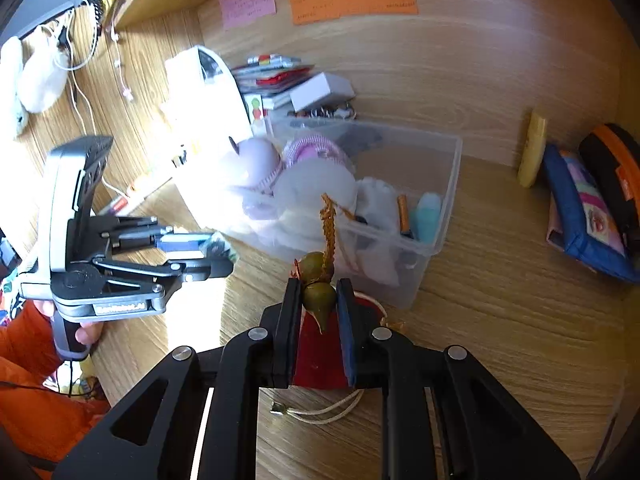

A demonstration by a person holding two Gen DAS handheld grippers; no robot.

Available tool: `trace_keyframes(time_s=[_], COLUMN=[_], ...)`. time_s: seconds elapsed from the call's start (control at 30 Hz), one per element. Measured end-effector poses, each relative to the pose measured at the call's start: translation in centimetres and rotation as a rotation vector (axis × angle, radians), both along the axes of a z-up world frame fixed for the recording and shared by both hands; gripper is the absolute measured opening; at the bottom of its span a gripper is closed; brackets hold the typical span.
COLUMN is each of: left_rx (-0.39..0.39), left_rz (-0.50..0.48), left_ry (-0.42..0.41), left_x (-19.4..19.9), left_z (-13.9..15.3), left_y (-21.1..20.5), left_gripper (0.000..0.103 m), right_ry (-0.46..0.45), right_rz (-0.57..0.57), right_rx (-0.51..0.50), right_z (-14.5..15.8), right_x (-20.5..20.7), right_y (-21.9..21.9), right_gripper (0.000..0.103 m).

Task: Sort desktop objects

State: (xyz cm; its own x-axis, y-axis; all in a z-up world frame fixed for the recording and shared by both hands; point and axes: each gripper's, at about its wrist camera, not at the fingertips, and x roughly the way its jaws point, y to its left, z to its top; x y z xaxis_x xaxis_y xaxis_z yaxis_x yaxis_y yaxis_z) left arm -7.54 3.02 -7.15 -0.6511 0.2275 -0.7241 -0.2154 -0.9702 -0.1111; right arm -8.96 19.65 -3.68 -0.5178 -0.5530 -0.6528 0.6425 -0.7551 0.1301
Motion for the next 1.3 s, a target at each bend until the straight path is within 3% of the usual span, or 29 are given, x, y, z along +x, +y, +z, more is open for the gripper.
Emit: trace_keyframes(time_s=[0.13,0.33,0.77,1.3], left_rx=[0.008,0.005,0.021,-0.04], left_rz=[0.026,0.068,0.128,0.086], left_ry=[0.042,0.115,0.186,0.181], left_x=[0.8,1.5,0.0,-2.1], left_z=[1.3,3.6,5.7,4.6], left_y=[-1.1,-3.1,-6.5,-5.9], left_gripper=[0.035,0.035,0.035,0.035], right_ry=[0.041,0.019,0.061,0.014], right_rz=[-0.002,-0.038,-0.14,-0.174], right_rx=[0.001,-0.012,-0.031,-0.004], right_z=[1.1,1.4,3.6,2.4], right_x=[0.4,-0.4,-2.2,-6.7], right_y=[0.2,0.7,2.9,1.8], right_gripper=[0.016,0.016,0.016,0.016])
